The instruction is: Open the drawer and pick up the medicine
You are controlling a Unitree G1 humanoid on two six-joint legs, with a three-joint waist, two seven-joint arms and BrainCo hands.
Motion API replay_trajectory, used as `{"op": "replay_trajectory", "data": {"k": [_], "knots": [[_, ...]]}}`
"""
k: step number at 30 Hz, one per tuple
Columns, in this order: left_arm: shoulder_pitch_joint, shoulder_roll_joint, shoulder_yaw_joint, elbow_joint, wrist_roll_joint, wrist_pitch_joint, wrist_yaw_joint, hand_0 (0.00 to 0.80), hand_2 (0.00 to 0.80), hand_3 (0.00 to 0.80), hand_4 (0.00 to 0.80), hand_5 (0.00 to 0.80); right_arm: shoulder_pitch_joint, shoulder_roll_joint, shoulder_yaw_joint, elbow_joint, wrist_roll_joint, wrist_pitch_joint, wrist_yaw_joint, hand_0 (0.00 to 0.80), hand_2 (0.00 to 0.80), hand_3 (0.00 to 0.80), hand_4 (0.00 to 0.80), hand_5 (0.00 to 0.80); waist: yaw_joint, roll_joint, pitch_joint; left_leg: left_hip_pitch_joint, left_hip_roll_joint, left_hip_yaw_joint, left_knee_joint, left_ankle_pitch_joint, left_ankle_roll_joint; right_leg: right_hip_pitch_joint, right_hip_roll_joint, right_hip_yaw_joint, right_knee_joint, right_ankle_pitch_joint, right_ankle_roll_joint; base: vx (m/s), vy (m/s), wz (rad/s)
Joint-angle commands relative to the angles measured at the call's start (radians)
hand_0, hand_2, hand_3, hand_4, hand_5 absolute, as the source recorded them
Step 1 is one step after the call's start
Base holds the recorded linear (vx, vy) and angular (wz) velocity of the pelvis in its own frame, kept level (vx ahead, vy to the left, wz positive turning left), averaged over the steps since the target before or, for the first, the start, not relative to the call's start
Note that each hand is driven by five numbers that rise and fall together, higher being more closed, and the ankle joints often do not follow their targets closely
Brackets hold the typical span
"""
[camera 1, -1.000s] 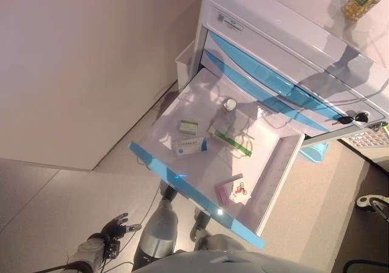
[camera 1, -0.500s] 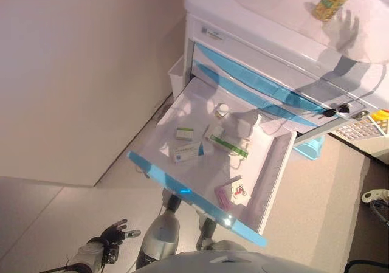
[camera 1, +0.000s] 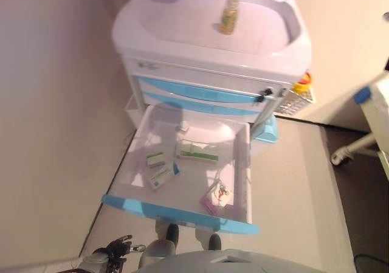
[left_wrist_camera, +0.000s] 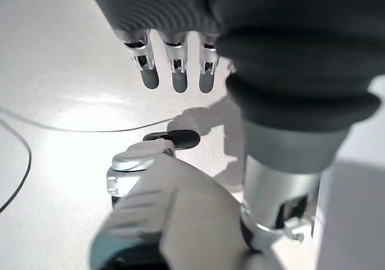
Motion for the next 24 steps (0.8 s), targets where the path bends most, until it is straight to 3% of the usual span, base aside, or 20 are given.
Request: {"op": "replay_trajectory", "data": {"k": [1, 4, 8, 9, 12, 16, 19, 20, 24], "knots": [[-0.015, -0.023, -0.002, 0.075, 0.026, -0.012, -0.005, 0.0, 0.0, 0.0, 0.0, 0.0, 0.21, 0.11, -0.136, -0.275, 0.019, -0.117, -0.016, 0.0, 0.0, 0.0, 0.0, 0.0, -0.017, -0.015, -0.022, 0.024, -0.016, -0.012, 0.076, -0.177, -0.001, -0.047, -0.024, 0.02, 0.088, 0.002, 0.045, -0.037, -0.009, -0.28], [-0.013, -0.049, 0.008, 0.086, 0.028, -0.028, 0.001, 0.0, 0.0, 0.0, 0.0, 0.0, 0.421, 0.265, -0.178, -0.395, -0.032, -0.164, -0.028, 0.0, 0.0, 0.0, 0.0, 0.0, -0.056, -0.003, -0.019, 0.039, -0.01, 0.01, 0.066, -0.187, 0.001, -0.05, -0.02, 0.043, 0.097, -0.008, 0.044, -0.011, -0.007, -0.37], [-0.001, -0.077, 0.01, 0.072, 0.014, -0.043, 0.022, 0.0, 0.0, 0.0, 0.0, 0.0, 0.6, 0.398, -0.181, -0.405, -0.025, -0.192, 0.022, 0.0, 0.0, 0.0, 0.0, 0.0, -0.085, 0.008, -0.013, 0.046, -0.006, 0.032, 0.064, -0.189, 0.004, -0.052, -0.02, 0.058, 0.1, -0.009, 0.042, -0.019, -0.006, -0.19], [0.004, -0.087, 0.008, 0.066, 0.003, -0.054, 0.034, 0.0, 0.0, 0.0, 0.0, 0.0, 0.666, 0.459, -0.167, -0.369, -0.035, -0.21, 0.044, 0.0, 0.0, 0.0, 0.0, 0.0, -0.097, 0.013, -0.008, 0.05, -0.005, 0.041, 0.062, -0.189, 0.004, -0.053, -0.02, 0.059, 0.103, -0.009, 0.043, -0.014, -0.009, -0.14], [0.012, -0.098, 0.009, 0.053, -0.006, -0.064, 0.05, 0.0, 0.0, 0.0, 0.0, 0.0, 0.717, 0.517, -0.131, -0.309, -0.041, -0.184, 0.05, 0.0, 0.0, 0.0, 0.0, 0.0, -0.107, 0.019, 0.0, 0.055, -0.001, 0.054, 0.054, -0.184, 0.004, -0.051, -0.021, 0.053, 0.104, -0.009, 0.043, -0.01, -0.006, -0.12], [0.016, -0.104, 0.012, 0.046, -0.03, -0.093, 0.062, 0.0, 0.0, 0.0, 0.0, 0.0, 0.797, 0.627, -0.046, -0.105, -0.118, -0.218, 0.032, 0.0, 0.0, 0.0, 0.0, 0.0, -0.114, 0.033, 0.015, 0.055, 0.001, 0.057, 0.047, -0.175, 0.004, -0.057, -0.024, 0.037, 0.123, -0.018, 0.042, -0.003, 0.001, -0.03], [0.017, -0.103, 0.015, 0.043, -0.03, -0.121, 0.067, 0.0, 0.0, 0.0, 0.0, 0.0, 0.824, 0.654, -0.01, 0.03, -0.186, -0.214, 0.061, 0.0, 0.0, 0.0, 0.0, 0.0, -0.112, 0.041, 0.024, 0.049, 0.001, 0.049, 0.046, -0.17, 0.008, -0.063, -0.024, 0.03, 0.14, -0.026, 0.04, 0.0, 0.0, 0.0], [0.014, -0.106, 0.013, 0.042, -0.026, -0.143, 0.07, 0.0, 0.0, 0.0, 0.0, 0.0, 0.842, 0.674, 0.015, 0.137, -0.238, -0.262, 0.1, 0.0, 0.0, 0.0, 0.0, 0.0, -0.109, 0.049, 0.032, 0.045, 0.0, 0.043, 0.047, -0.167, 0.011, -0.068, -0.024, 0.023, 0.152, -0.031, 0.038, 0.0, 0.0, 0.0], [0.007, -0.1, -0.008, 0.014, -0.007, -0.19, 0.069, 0.0, 0.0, 0.0, 0.0, 0.0, 0.865, 0.694, 0.093, 0.269, -0.305, -0.285, 0.142, 0.0, 0.0, 0.0, 0.0, 0.0, -0.104, 0.069, 0.065, 0.019, -0.006, 0.017, 0.076, -0.162, 0.017, -0.091, -0.024, 0.007, 0.198, -0.049, 0.028, 0.007, 0.028, 0.09]]}}
